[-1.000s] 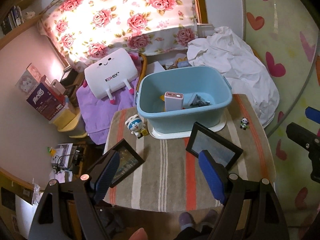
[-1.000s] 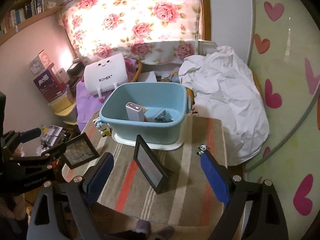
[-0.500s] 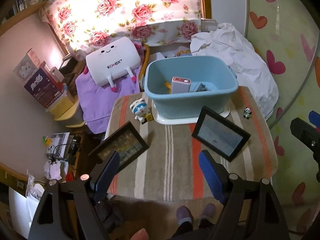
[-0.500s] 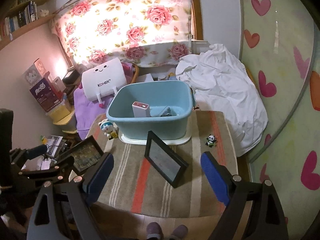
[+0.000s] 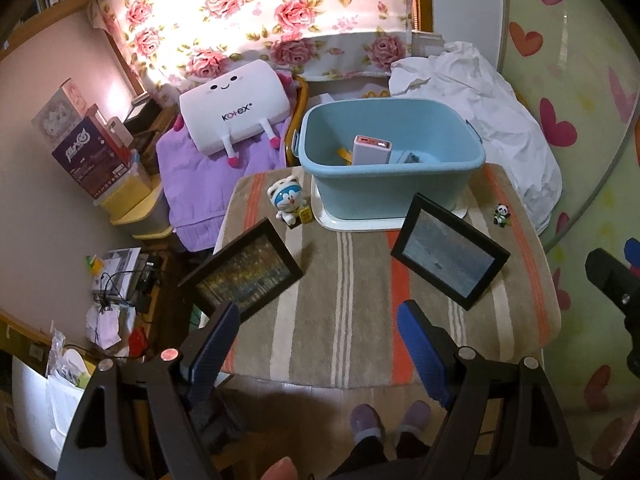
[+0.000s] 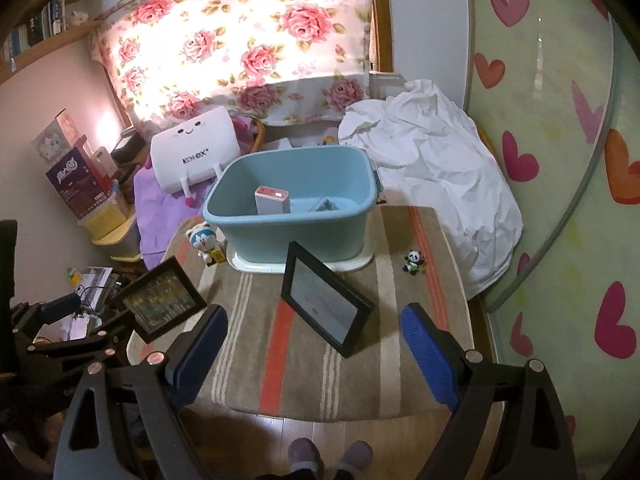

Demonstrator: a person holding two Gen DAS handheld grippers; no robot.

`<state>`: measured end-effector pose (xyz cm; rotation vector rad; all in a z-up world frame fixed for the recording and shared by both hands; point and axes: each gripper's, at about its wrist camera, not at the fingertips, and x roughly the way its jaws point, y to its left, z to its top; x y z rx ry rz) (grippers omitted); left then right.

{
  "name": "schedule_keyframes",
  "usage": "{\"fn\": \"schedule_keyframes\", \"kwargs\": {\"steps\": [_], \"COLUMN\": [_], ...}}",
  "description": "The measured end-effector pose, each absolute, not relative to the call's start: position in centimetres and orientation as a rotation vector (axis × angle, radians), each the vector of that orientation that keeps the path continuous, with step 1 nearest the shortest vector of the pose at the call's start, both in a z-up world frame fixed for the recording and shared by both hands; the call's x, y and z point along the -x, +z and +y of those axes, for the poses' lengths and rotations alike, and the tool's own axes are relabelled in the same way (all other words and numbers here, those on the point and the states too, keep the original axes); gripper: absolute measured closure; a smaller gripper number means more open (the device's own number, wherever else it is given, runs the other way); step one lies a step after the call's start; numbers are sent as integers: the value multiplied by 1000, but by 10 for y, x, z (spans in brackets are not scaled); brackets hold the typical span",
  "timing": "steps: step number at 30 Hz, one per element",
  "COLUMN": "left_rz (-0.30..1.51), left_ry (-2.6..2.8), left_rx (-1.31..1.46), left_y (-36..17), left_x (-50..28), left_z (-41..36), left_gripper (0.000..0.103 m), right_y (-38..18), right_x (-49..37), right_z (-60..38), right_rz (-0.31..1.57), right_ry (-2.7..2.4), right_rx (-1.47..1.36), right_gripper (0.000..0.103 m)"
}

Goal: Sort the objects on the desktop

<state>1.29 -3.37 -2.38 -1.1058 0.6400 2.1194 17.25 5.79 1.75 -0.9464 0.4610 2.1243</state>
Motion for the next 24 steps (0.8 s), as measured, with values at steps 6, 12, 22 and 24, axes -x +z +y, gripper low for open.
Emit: {"fn": "schedule_keyframes", "kwargs": {"steps": [6, 12, 22, 24], "left_rz": [618, 604, 575, 571], "left_ry": [2111, 2098, 2111, 2114], "left_rx": [1112, 1139, 1159, 1163], "left_y": [-23, -27, -29, -29], "left_x": [-18, -20, -20, -20], "left_z": [-34, -30, -33, -35], "left_gripper": [18, 18, 18, 18], "right_y": [10, 5, 3, 2], "right_x": [-177, -181, -183, -183], "right_z": [58, 61, 65, 64], "right_rz": [445, 457, 458, 459], "right_ry": [2098, 2081, 2070, 2071], "right_rx": [955, 954, 957, 962], "right_gripper": [11, 11, 11, 11]}}
